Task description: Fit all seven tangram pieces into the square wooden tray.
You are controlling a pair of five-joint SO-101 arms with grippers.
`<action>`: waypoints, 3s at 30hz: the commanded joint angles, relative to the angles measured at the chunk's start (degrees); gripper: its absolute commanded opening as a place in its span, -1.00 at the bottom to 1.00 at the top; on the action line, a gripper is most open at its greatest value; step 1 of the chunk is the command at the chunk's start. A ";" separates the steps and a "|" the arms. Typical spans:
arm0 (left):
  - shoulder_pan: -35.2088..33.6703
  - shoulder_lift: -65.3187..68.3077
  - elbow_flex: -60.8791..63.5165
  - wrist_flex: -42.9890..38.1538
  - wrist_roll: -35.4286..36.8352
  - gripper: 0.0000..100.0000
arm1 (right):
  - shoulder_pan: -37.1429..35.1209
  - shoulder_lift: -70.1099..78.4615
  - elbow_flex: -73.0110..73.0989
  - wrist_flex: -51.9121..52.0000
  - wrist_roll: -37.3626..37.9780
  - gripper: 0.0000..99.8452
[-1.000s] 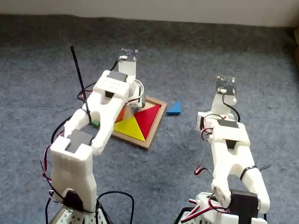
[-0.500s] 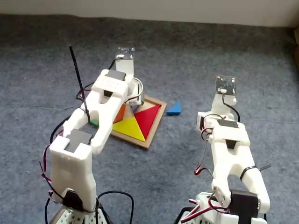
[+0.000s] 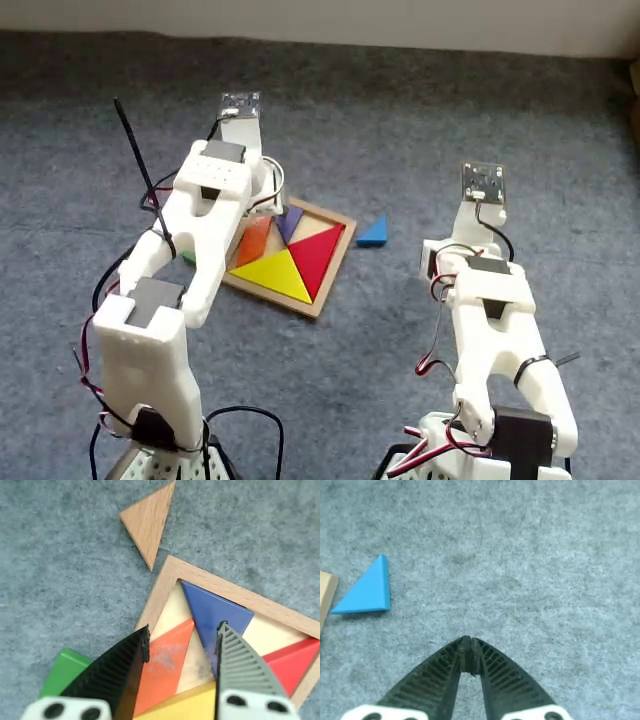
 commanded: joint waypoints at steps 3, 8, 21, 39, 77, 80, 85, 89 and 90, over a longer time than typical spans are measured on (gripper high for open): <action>-1.63 -3.56 -2.59 0.53 -3.16 -0.56 | -0.40 -2.59 -0.57 -1.27 -0.18 -0.98; -0.22 -4.00 -3.21 0.62 -10.20 -0.50 | -0.40 -2.59 -0.57 -1.27 -0.18 -0.98; 2.86 -1.98 -6.46 0.62 -15.91 -0.35 | -0.48 -2.59 -0.57 -1.27 -0.18 -0.98; 3.82 25.54 -37.49 18.02 -17.93 -0.41 | -0.48 -2.59 -0.57 -1.27 -0.18 -0.98; 1.89 36.18 -68.97 37.80 -10.73 -0.68 | -0.48 -2.59 -0.57 -1.27 -0.18 -0.98; 1.71 36.18 -68.97 37.80 -10.73 -0.68 | -0.48 -2.59 -0.57 -1.27 -0.18 -0.98; 1.71 36.09 -68.97 38.07 -12.92 -0.68 | -0.48 -2.59 -0.57 -1.27 -0.18 -0.98; 1.71 36.09 -68.97 38.07 -18.73 -0.77 | -0.48 -2.59 -0.57 -1.27 -0.18 -0.98; 1.71 36.00 -68.97 38.15 -20.40 -0.79 | -0.48 -2.59 -0.57 -1.27 -0.18 -0.98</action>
